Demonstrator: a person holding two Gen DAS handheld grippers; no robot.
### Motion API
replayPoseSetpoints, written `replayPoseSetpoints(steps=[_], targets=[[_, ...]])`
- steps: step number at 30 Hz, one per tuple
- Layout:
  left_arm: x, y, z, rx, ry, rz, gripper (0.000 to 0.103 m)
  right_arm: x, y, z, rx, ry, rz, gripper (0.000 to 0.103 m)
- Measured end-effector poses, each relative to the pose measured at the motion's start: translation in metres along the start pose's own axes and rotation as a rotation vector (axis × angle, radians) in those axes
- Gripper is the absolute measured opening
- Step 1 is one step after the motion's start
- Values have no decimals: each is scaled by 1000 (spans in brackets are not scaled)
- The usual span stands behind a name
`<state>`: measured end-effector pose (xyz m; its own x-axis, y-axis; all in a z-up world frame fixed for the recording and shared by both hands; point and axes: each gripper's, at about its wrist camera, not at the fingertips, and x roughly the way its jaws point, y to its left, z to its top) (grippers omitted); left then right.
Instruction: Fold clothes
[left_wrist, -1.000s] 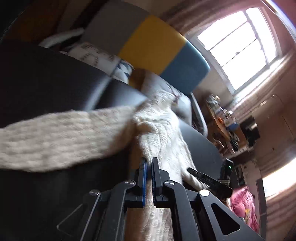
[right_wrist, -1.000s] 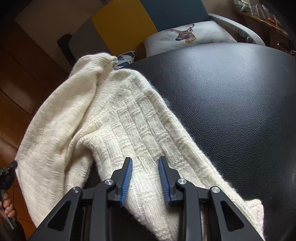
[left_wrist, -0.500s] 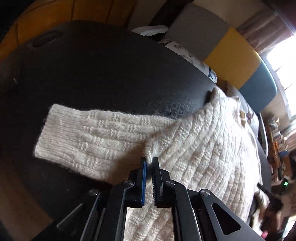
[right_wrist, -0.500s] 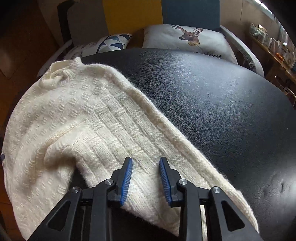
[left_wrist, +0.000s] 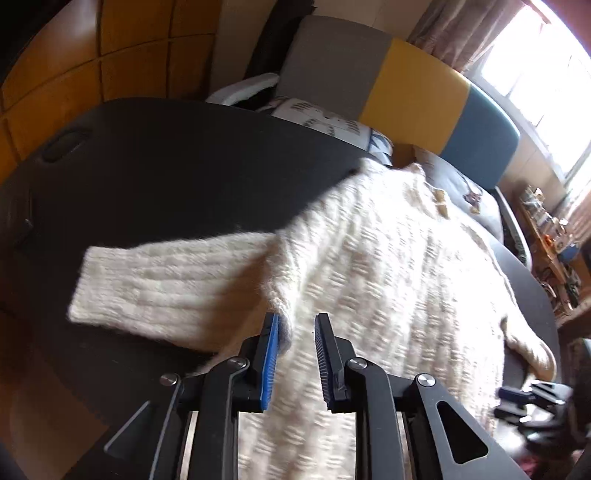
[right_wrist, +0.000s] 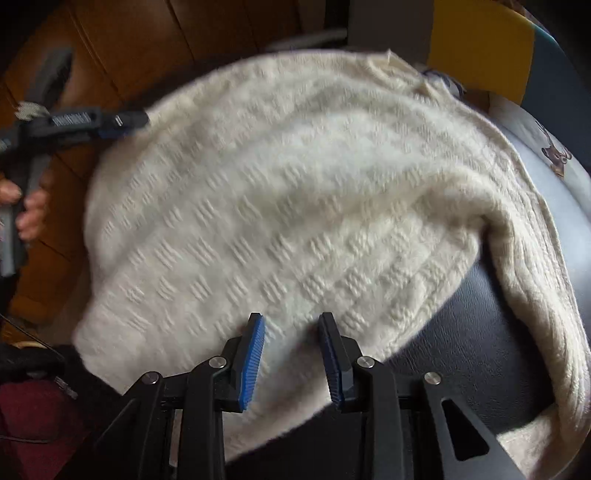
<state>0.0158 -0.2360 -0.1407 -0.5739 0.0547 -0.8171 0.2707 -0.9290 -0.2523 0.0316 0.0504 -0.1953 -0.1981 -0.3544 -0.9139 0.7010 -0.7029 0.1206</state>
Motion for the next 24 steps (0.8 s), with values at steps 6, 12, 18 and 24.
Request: replayPoseSetpoints(steps=[6, 12, 18, 24], targets=[[13, -43, -24, 86, 57, -75, 37, -24, -50, -36, 139, 15, -68, 30], [26, -74, -45, 116, 134, -168, 38, -45, -80, -68, 274, -11, -105, 32], [12, -40, -40, -20, 92, -154, 47, -74, -69, -65, 341, -173, -41, 32], [2, 57, -45, -288, 59, -10, 48, -69, -38, -32, 291, -241, -25, 44]])
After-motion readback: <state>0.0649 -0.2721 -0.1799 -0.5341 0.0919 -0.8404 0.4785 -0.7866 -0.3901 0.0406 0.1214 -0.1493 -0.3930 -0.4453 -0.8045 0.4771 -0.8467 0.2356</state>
